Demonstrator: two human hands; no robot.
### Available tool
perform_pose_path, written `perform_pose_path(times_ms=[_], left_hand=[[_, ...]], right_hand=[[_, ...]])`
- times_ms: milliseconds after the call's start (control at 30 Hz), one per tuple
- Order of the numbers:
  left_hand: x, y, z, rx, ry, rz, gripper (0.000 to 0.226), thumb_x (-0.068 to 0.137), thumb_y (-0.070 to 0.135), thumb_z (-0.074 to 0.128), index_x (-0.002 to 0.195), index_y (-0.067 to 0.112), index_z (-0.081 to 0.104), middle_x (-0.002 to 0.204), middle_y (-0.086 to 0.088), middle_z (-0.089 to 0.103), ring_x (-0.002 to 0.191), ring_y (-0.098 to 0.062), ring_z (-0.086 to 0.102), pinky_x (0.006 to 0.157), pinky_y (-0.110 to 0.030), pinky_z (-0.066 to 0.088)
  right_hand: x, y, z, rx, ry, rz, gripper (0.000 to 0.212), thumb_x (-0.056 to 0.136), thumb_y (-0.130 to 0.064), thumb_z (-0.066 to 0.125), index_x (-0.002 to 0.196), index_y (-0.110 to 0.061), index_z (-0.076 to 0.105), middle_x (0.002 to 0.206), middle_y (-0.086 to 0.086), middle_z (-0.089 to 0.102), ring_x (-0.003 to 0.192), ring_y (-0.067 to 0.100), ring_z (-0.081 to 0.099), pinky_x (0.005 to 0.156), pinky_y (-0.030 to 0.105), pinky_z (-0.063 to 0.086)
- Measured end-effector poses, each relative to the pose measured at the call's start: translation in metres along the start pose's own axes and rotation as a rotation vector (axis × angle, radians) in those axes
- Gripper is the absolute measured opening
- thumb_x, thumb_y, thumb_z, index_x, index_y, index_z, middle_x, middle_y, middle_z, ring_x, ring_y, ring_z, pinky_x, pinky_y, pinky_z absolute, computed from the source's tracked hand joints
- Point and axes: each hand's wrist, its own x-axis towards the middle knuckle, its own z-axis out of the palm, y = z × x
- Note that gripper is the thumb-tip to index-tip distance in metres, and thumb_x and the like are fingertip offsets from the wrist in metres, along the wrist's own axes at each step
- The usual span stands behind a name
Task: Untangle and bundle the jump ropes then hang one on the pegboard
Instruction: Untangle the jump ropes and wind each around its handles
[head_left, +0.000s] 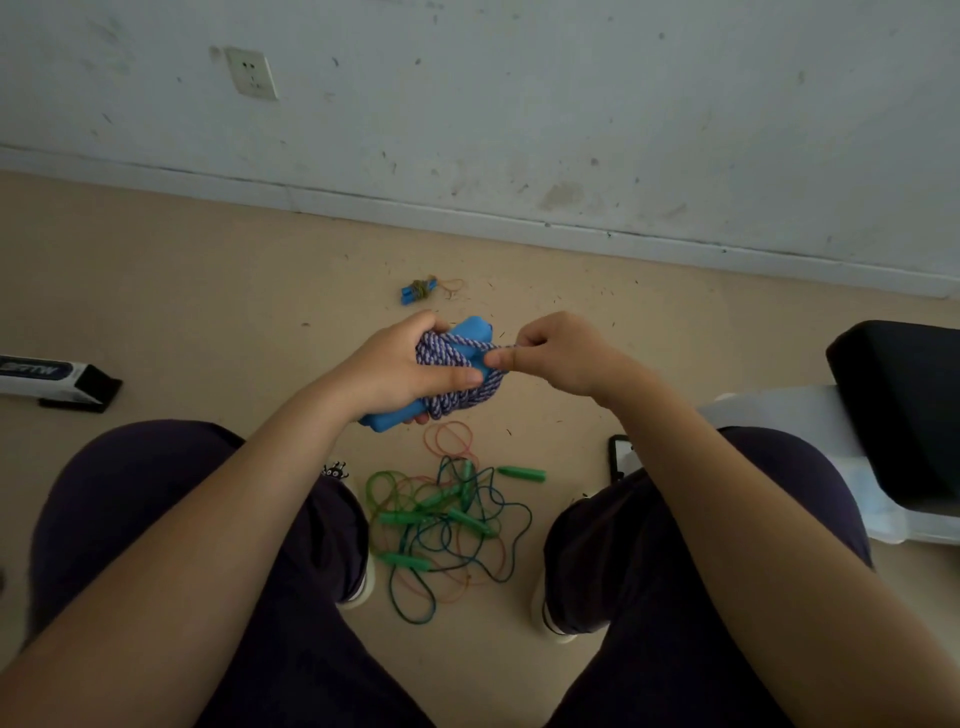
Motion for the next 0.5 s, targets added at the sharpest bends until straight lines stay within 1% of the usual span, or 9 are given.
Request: perform_pose_path(times_ms=[100, 167, 200, 267, 300, 333, 400, 433, 500], left_hand=[[0.000, 0.002, -0.001, -0.114, 0.028, 0.005, 0.050, 0.068, 0.046, 0.088, 0.106, 0.033, 0.059, 0.083, 0.007, 0.075, 0.062, -0.021, 0.074, 0.048, -0.029, 0.055], [0.000, 0.004, -0.003, -0.175, 0.035, 0.007, 0.049, 0.066, 0.048, 0.089, 0.105, 0.034, 0.063, 0.088, 0.006, 0.076, 0.070, -0.019, 0.075, 0.053, -0.029, 0.056], [-0.001, 0.005, -0.004, -0.173, 0.023, 0.002, 0.050, 0.063, 0.056, 0.088, 0.104, 0.036, 0.066, 0.092, 0.007, 0.076, 0.078, -0.016, 0.075, 0.059, -0.029, 0.057], [-0.002, 0.007, -0.006, -0.135, -0.036, -0.029, 0.054, 0.056, 0.077, 0.074, 0.100, 0.045, 0.070, 0.098, 0.013, 0.076, 0.091, -0.010, 0.073, 0.074, -0.028, 0.056], [-0.002, 0.008, -0.006, -0.117, -0.067, -0.043, 0.055, 0.054, 0.083, 0.068, 0.098, 0.049, 0.071, 0.101, 0.015, 0.075, 0.096, -0.008, 0.071, 0.082, -0.029, 0.055], [-0.003, 0.009, -0.003, -0.107, -0.090, -0.037, 0.056, 0.055, 0.084, 0.066, 0.099, 0.051, 0.071, 0.105, 0.016, 0.074, 0.100, -0.006, 0.070, 0.088, -0.030, 0.053], [-0.004, 0.011, 0.002, -0.130, -0.087, 0.033, 0.050, 0.062, 0.078, 0.070, 0.106, 0.053, 0.070, 0.114, 0.016, 0.072, 0.107, -0.004, 0.067, 0.095, -0.030, 0.050], [-0.004, 0.012, 0.004, -0.160, -0.065, 0.072, 0.043, 0.067, 0.071, 0.073, 0.105, 0.051, 0.071, 0.114, 0.016, 0.072, 0.107, -0.004, 0.067, 0.093, -0.027, 0.050], [-0.005, 0.016, 0.002, -0.245, -0.056, 0.120, 0.023, 0.076, 0.053, 0.080, 0.097, 0.045, 0.076, 0.103, 0.015, 0.075, 0.098, -0.003, 0.070, 0.082, -0.020, 0.052]], right_hand=[[-0.001, -0.002, 0.000, 0.283, 0.044, 0.008, 0.050, 0.070, -0.047, 0.084, 0.060, -0.012, 0.050, 0.047, -0.007, 0.035, 0.044, 0.010, 0.031, 0.045, 0.024, 0.027], [-0.003, -0.004, 0.000, 0.426, -0.002, -0.030, 0.046, 0.068, -0.048, 0.082, 0.061, -0.014, 0.051, 0.048, -0.006, 0.041, 0.045, 0.010, 0.035, 0.044, 0.022, 0.030], [-0.004, -0.005, -0.001, 0.478, -0.032, -0.056, 0.044, 0.070, -0.047, 0.079, 0.062, -0.014, 0.052, 0.051, -0.004, 0.044, 0.046, 0.010, 0.037, 0.045, 0.022, 0.031], [-0.006, -0.006, -0.001, 0.516, -0.085, -0.098, 0.037, 0.078, -0.042, 0.075, 0.065, -0.013, 0.055, 0.054, -0.002, 0.049, 0.050, 0.012, 0.039, 0.048, 0.023, 0.031], [-0.006, -0.006, 0.000, 0.514, -0.110, -0.110, 0.033, 0.083, -0.037, 0.073, 0.067, -0.013, 0.057, 0.055, -0.002, 0.050, 0.050, 0.011, 0.040, 0.049, 0.022, 0.032], [-0.007, -0.007, 0.002, 0.506, -0.135, -0.119, 0.030, 0.087, -0.031, 0.071, 0.067, -0.014, 0.057, 0.056, -0.003, 0.051, 0.051, 0.011, 0.041, 0.049, 0.022, 0.032], [-0.009, -0.010, 0.008, 0.506, -0.170, -0.131, 0.029, 0.094, -0.019, 0.064, 0.067, -0.013, 0.058, 0.057, -0.003, 0.051, 0.051, 0.008, 0.042, 0.051, 0.021, 0.033], [-0.009, -0.011, 0.010, 0.527, -0.175, -0.136, 0.030, 0.096, -0.016, 0.060, 0.066, -0.013, 0.057, 0.057, -0.002, 0.051, 0.051, 0.007, 0.043, 0.052, 0.020, 0.033], [-0.011, -0.014, 0.011, 0.612, -0.174, -0.148, 0.032, 0.096, -0.015, 0.059, 0.065, -0.013, 0.056, 0.057, -0.001, 0.048, 0.051, 0.007, 0.041, 0.052, 0.019, 0.032]])
